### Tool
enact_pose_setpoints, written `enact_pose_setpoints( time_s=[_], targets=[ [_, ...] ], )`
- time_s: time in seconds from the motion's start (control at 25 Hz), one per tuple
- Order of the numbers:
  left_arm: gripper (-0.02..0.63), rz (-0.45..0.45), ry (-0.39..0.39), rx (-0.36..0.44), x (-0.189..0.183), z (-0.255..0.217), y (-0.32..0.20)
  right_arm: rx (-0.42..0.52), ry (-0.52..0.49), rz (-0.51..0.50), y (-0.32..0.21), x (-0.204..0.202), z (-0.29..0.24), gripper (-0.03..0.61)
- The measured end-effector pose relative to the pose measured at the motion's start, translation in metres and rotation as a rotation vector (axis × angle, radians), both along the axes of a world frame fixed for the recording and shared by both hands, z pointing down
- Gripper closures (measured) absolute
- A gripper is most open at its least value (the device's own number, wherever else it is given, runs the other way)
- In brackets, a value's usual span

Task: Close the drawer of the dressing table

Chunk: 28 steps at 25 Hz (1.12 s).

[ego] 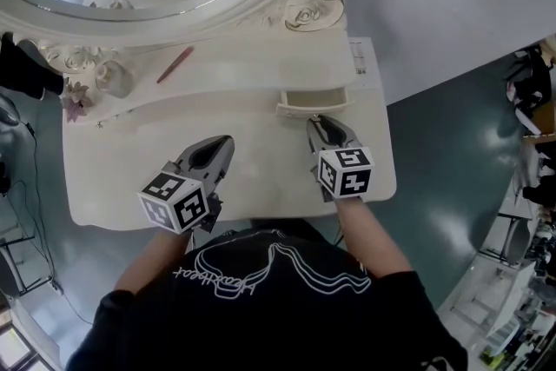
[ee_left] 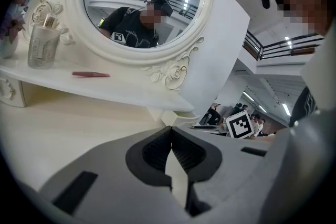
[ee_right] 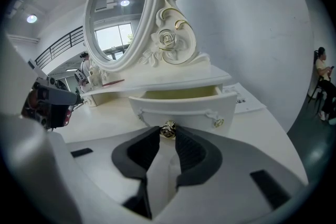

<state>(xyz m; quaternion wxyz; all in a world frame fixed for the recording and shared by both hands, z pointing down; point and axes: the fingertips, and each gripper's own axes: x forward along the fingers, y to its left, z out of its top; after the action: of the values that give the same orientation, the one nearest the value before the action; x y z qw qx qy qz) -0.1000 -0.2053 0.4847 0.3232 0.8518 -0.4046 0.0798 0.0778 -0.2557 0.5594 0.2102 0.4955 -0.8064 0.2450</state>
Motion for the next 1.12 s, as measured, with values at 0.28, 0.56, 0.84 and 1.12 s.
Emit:
enact_pose_setpoints(
  time_s=[0.28,0.56,0.84,1.12],
  targets=[
    [0.611,-0.002,-0.001,0.007,-0.001,-0.003,-0.003,0.004,0.001,-0.002,-0.012,-0.001,-0.002,0.479],
    [0.611,-0.001,-0.002,0.004,-0.003,-0.001,-0.006,0.006,0.006,-0.002,-0.026,-0.001,-0.002,0.479],
    [0.61,-0.017,-0.003,-0.001,-0.008,0.001,-0.01,-0.008,0.01,-0.004,-0.033,-0.001,0.005,0.479],
    [0.61,-0.027,-0.004,-0.003,-0.012,0.002,-0.012,-0.007,0.007,-0.004,-0.04,-0.003,0.005,0.479]
  ],
)
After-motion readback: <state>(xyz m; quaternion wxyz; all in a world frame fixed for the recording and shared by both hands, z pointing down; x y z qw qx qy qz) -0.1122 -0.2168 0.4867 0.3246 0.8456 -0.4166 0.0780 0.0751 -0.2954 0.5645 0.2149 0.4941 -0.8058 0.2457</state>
